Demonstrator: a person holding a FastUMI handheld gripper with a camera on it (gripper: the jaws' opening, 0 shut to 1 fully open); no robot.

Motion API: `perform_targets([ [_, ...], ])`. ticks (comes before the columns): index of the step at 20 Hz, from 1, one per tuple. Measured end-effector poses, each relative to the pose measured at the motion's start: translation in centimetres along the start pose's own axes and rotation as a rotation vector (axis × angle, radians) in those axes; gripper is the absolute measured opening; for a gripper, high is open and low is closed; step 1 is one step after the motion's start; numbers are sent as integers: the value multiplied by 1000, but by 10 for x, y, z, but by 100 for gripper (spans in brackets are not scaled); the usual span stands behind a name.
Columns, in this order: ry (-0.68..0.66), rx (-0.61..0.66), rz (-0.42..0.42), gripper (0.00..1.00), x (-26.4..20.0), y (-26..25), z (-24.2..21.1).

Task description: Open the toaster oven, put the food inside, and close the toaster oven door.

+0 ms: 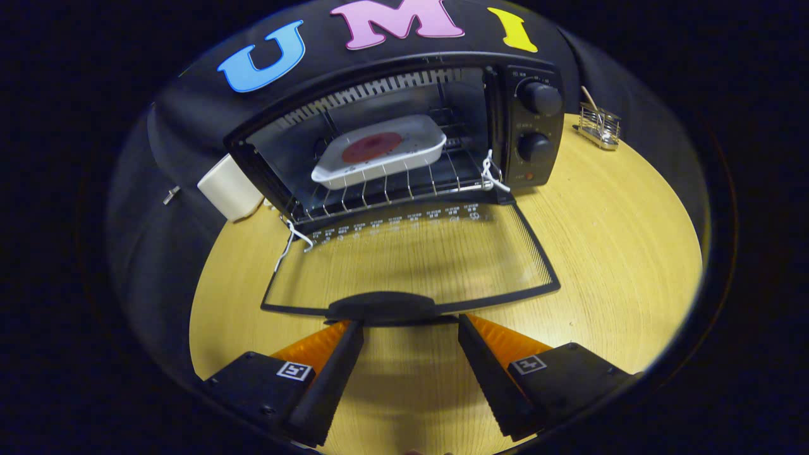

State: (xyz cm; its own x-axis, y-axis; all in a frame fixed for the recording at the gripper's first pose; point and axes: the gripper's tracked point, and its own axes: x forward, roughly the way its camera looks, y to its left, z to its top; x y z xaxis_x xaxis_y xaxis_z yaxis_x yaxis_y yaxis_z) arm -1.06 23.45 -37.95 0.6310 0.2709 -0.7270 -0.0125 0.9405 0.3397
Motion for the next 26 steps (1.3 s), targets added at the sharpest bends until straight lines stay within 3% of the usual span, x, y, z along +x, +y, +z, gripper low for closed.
perform_targets([
  [11, -71, 104, 99, 97, -36, 15, 39],
  [22, -211, 317, 167, 97, -53, 14, 130],
  [26, -306, 295, 169, 97, -76, -9, 158],
])
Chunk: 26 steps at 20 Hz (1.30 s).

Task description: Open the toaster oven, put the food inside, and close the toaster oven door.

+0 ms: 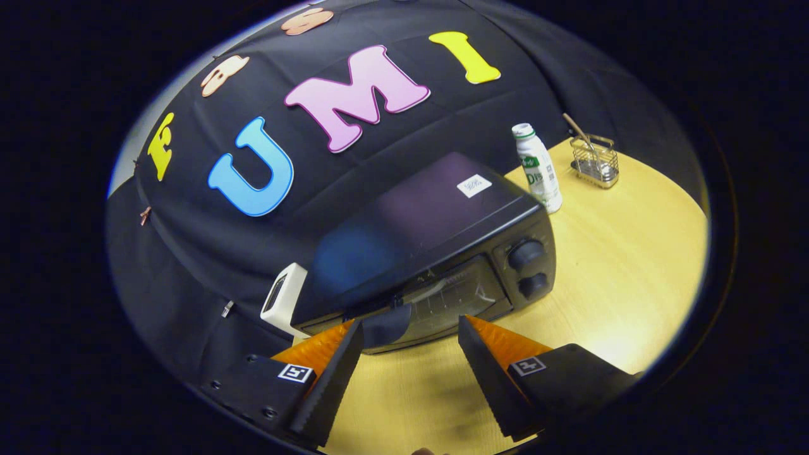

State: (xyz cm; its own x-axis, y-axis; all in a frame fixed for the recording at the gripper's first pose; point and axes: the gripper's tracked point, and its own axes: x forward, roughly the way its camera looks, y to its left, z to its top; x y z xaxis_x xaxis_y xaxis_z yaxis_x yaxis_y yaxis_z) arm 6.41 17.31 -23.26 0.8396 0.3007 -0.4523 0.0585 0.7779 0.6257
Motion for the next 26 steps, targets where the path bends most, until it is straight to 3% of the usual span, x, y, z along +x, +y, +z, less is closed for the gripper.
perform_targets([
  [8, -98, -219, 9, 98, -88, -22, 24],
  [15, -163, -310, -3, 99, -167, -33, 37],
  [20, -223, -381, 23, 98, -216, -16, 54],
  [26, -277, -481, 12, 98, -240, 15, 72],
])
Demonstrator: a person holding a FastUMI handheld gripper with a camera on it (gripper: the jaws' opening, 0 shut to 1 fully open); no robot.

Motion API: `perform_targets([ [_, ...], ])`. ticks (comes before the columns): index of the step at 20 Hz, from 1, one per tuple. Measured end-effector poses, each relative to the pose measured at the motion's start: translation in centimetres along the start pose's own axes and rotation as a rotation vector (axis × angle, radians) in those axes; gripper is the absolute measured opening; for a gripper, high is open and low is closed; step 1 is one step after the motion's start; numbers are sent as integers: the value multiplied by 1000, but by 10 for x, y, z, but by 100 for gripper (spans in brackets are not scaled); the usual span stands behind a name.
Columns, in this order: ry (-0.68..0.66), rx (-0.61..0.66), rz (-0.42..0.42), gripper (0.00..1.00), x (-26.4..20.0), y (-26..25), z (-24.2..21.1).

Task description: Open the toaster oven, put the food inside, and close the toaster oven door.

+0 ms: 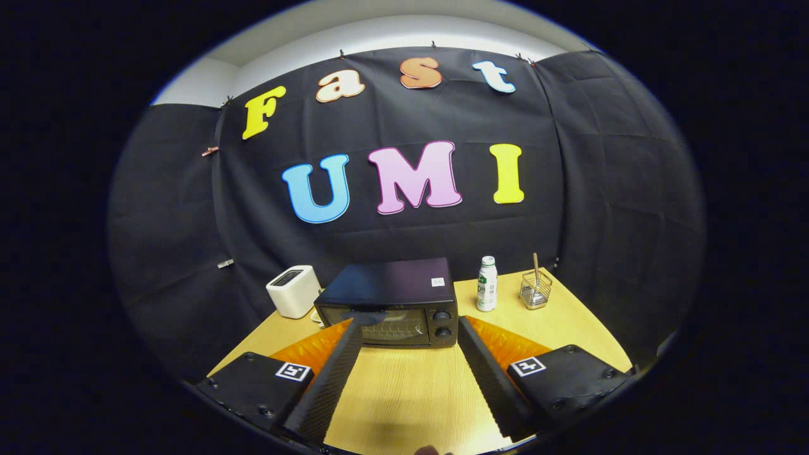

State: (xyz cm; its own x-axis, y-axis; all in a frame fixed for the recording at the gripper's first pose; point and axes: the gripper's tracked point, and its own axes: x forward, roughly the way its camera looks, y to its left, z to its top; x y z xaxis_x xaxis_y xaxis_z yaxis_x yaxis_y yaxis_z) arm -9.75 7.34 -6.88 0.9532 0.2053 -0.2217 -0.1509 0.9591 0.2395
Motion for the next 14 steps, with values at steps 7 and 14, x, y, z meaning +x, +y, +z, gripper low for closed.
perform_targets([
  [7, -29, -51, -28, 98, 10, 17, 32],
  [14, -47, -66, -10, 98, 21, 39, 47],
])
